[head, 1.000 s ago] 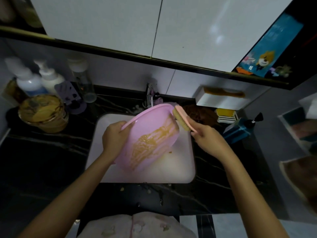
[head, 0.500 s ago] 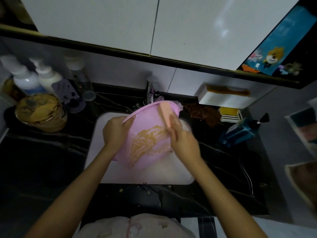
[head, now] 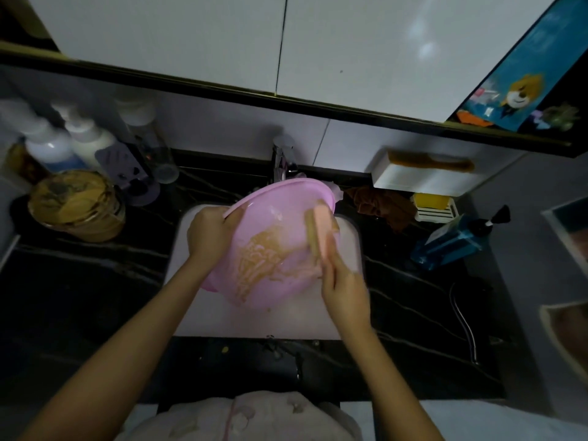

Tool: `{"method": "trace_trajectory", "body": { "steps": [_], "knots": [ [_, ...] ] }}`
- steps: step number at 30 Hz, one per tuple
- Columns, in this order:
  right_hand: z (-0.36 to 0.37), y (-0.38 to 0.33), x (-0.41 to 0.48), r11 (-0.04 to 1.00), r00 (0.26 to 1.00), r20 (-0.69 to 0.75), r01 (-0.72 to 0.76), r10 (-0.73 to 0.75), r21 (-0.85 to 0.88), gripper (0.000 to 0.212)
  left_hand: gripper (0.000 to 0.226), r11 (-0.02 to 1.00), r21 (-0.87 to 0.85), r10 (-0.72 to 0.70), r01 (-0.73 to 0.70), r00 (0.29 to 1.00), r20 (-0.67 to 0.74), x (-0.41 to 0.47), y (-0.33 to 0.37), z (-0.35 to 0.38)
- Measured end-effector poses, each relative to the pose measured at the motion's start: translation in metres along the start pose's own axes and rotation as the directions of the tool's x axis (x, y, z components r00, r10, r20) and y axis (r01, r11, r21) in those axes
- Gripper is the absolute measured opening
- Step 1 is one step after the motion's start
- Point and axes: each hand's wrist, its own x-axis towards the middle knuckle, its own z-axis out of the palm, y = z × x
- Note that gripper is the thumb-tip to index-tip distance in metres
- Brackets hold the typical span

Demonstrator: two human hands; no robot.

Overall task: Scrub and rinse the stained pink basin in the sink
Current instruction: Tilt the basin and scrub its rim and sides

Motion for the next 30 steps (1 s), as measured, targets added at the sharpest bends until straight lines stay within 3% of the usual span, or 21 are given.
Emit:
{"method": "trace_trajectory", "body": {
  "steps": [2, 3, 6, 7, 10, 12, 15, 17, 21, 24, 27, 30],
  "knots": [
    [0.002, -0.003, 0.014, 0.985, 0.990, -0.010, -0.137, 0.138, 0.103, 0.051, 0.055, 0.999, 0.014, -0.029, 0.029, 1.000, 0.008, -0.002, 0.004, 0.002],
    [0.006, -0.016, 0.011, 0.985, 0.992, -0.007, -0.123, 0.125, 0.121, 0.051, 0.055, 0.998, 0.005, -0.057, 0.057, 0.998, -0.001, -0.002, 0.004, 0.001],
    [0.016, -0.030, -0.026, 0.996, 0.996, -0.010, 0.089, -0.089, 0.007, 0.053, 0.057, 0.994, -0.049, -0.097, 0.095, 0.994, -0.042, -0.004, -0.010, -0.001],
    [0.011, -0.023, -0.029, 0.995, 0.995, -0.016, 0.097, -0.098, -0.029, 0.052, 0.059, 0.994, -0.065, -0.090, 0.086, 0.994, -0.056, -0.005, -0.012, 0.000],
    [0.000, 0.005, 0.007, 0.988, 0.988, -0.009, -0.153, 0.154, 0.031, 0.048, 0.063, 0.995, -0.076, -0.066, 0.061, 0.995, -0.071, -0.008, -0.009, 0.003],
    [0.000, -0.008, 0.012, 0.972, 0.978, -0.018, -0.206, 0.210, 0.116, 0.048, 0.064, 0.994, -0.083, -0.083, 0.077, 0.995, -0.064, -0.009, -0.005, 0.004],
    [0.016, -0.038, -0.029, 0.993, 0.998, -0.018, -0.050, 0.053, 0.107, 0.053, 0.069, 0.993, -0.088, -0.091, 0.083, 0.991, -0.097, -0.011, -0.010, 0.000],
    [0.019, -0.024, -0.035, 0.992, 0.996, -0.008, -0.090, 0.091, 0.093, 0.057, 0.072, 0.994, -0.093, -0.068, 0.058, 0.992, -0.109, -0.012, -0.012, -0.002],
    [0.026, -0.001, 0.004, 0.870, 0.920, -0.048, -0.348, 0.388, 0.350, 0.046, 0.073, 0.995, -0.073, -0.073, 0.066, 0.991, -0.108, -0.019, -0.004, 0.001],
    [0.055, -0.035, -0.045, 0.795, 0.920, 0.023, -0.350, 0.390, 0.495, 0.046, 0.068, 0.995, -0.027, -0.095, 0.093, 0.989, -0.116, -0.022, -0.001, 0.000],
    [0.075, -0.024, -0.070, 0.656, 0.855, 0.178, -0.493, 0.488, 0.571, 0.044, 0.062, 0.995, 0.001, -0.100, 0.101, 0.989, -0.111, -0.023, 0.001, 0.001],
    [0.065, -0.026, -0.045, 0.566, 0.821, 0.166, -0.509, 0.547, 0.649, 0.049, 0.069, 0.993, 0.001, -0.113, 0.114, 0.987, -0.118, -0.025, 0.000, 0.004]
  ]
}}
